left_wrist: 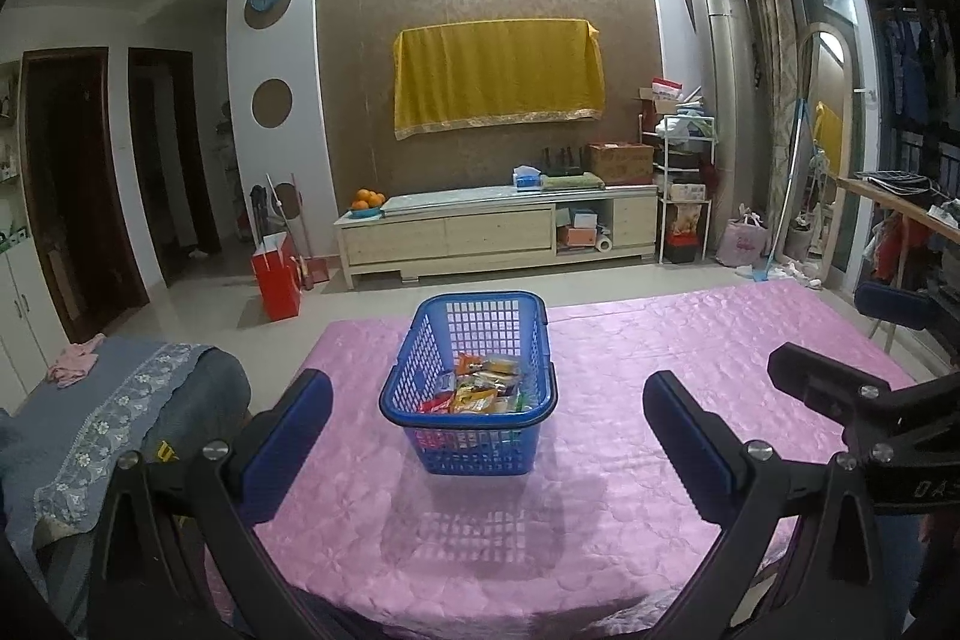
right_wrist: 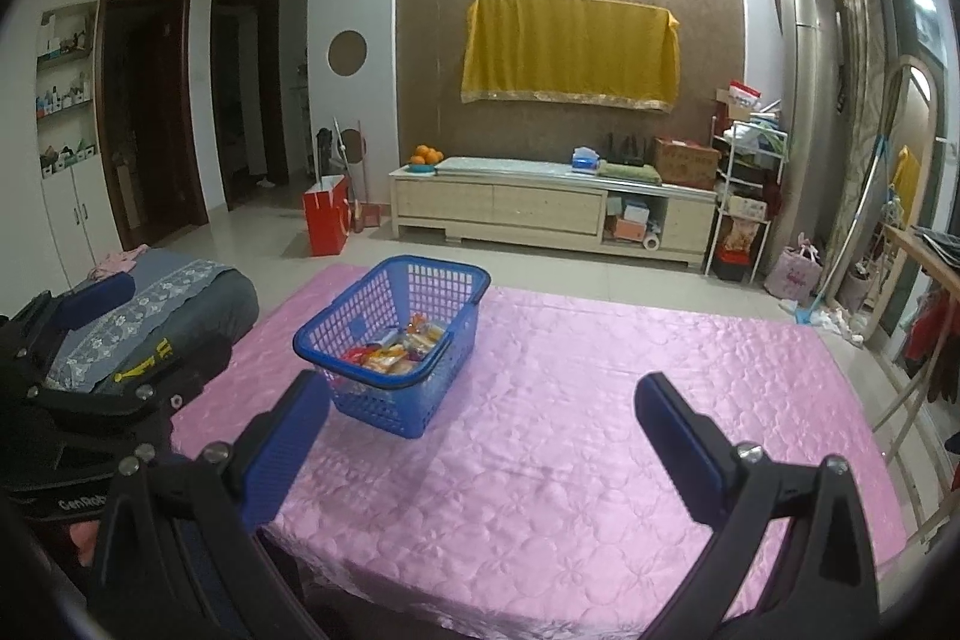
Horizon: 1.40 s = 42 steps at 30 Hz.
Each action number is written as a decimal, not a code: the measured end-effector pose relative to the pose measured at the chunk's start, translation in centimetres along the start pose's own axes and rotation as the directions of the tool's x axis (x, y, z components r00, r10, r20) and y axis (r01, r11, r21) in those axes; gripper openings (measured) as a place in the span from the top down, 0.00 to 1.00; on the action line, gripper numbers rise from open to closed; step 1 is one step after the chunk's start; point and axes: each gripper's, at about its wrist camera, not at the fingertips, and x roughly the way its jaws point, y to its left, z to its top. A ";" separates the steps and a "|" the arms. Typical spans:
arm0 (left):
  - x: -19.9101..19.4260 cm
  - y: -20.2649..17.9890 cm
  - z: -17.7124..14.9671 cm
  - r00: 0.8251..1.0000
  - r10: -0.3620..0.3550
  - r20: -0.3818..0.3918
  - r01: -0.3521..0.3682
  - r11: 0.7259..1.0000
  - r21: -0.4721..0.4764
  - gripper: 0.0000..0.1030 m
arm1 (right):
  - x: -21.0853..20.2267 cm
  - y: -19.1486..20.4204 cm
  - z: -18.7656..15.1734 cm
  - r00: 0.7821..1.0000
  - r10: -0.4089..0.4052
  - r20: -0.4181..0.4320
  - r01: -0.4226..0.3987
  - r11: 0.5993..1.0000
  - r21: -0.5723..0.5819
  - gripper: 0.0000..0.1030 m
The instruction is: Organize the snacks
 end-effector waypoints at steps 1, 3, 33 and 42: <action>-0.1 0.0 0.0 1.000 -0.001 0.001 0.001 1.000 -0.001 0.00 | -0.1 0.0 0.0 1.000 0.000 0.001 0.000 1.000 0.001 0.00; -0.3 -0.2 0.0 1.000 -0.001 0.004 0.001 1.000 -0.004 0.00 | 0.0 -0.1 0.0 1.000 -0.002 0.002 0.002 1.000 0.003 0.00; -0.6 -1.1 -0.1 1.000 -0.004 -0.008 0.004 1.000 -0.005 0.00 | -0.2 -0.4 -0.1 1.000 -0.004 -0.017 0.004 1.000 0.002 0.00; -0.8 -1.2 -0.3 1.000 0.004 -0.007 -0.004 1.000 -0.001 0.00 | -0.2 -0.6 -0.2 1.000 0.000 -0.024 0.000 1.000 -0.003 0.00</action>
